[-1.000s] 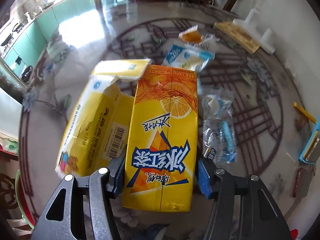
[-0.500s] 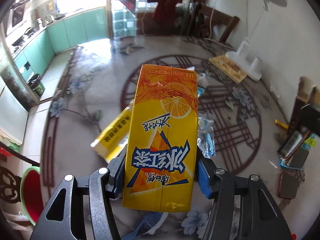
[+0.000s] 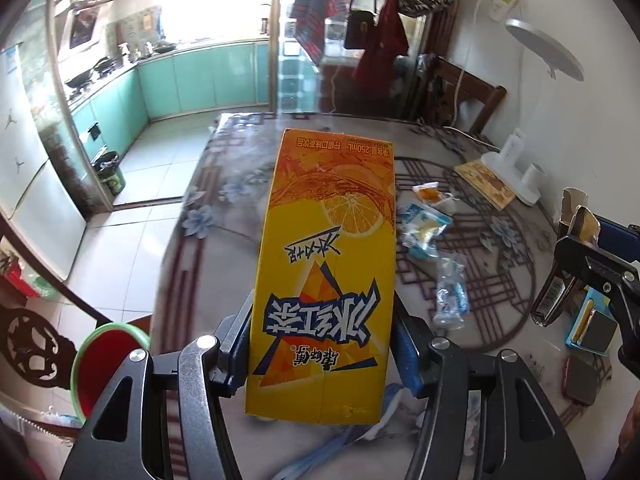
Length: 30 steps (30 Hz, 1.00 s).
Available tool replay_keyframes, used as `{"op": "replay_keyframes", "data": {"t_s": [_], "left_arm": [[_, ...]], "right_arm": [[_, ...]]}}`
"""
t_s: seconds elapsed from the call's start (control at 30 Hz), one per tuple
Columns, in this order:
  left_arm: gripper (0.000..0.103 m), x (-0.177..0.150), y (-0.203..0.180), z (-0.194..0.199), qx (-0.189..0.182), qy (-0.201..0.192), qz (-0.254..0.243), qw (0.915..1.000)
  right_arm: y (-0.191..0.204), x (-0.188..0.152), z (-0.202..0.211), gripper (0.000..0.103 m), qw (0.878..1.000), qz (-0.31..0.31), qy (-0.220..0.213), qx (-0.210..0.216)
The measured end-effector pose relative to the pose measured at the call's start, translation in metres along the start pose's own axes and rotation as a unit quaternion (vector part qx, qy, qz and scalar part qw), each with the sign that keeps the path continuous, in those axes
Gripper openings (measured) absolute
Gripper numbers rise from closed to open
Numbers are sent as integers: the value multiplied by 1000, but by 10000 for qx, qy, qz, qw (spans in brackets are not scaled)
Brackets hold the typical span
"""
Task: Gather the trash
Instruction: 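Lift the yellow iced-tea carton with the left gripper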
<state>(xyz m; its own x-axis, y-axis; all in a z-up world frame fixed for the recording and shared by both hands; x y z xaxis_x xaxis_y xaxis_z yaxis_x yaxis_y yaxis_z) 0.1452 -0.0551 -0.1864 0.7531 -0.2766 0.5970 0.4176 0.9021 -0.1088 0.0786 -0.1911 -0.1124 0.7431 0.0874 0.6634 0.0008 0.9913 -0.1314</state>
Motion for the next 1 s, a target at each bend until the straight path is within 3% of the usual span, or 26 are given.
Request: {"op": "replay_keyframes", "data": {"t_s": [0.53, 1.0], "left_arm": [[57, -19, 101, 46, 295, -294, 518, 9978], [57, -45, 190, 64, 572, -333, 1129, 9914]], "right_arm": [[86, 28, 4, 40, 9984, 510, -158, 195], [164, 45, -7, 41, 9929, 1066, -144, 506]]}}
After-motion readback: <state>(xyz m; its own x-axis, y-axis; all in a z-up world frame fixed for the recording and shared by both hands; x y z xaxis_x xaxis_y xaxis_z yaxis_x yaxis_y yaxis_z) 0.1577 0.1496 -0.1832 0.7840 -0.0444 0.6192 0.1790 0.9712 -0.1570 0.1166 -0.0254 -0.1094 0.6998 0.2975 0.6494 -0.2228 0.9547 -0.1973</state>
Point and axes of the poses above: each gripper's, at about its wrist camera, not at the fingertips, and z roughly against the way its jaws point, y to its left, x to its top, the point moved 7 cm from there along -z, roughly the way its jaws point, and after that the axes turned 2 degrees about y, right-handed, at the moved point
